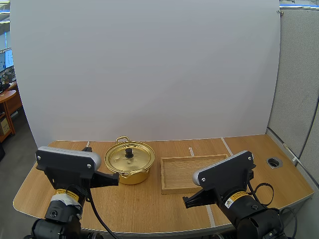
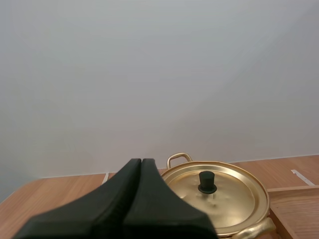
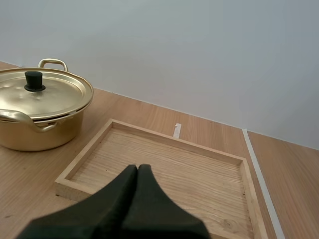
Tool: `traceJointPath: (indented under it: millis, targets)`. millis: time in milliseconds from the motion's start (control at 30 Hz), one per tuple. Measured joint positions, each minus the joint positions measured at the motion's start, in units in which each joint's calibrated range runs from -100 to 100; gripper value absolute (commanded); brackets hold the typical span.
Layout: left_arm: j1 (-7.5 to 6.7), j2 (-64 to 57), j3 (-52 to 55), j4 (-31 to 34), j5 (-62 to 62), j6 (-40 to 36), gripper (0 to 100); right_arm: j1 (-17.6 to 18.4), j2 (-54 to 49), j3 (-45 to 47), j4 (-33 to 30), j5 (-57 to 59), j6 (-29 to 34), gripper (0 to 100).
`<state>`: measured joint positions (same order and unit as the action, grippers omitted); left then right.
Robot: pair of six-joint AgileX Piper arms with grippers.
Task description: Open the pot, put the pineapple inside, and close it
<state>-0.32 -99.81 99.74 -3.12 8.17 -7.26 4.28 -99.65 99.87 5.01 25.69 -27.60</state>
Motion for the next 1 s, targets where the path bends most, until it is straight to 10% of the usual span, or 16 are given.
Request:
traceJointPath:
  millis: [1000]
  targets:
    - [0.0,0.0,0.1,0.0,21.1,-2.1,0,-1.6,0.0,0.0,-1.1,5.9,1.7,0]
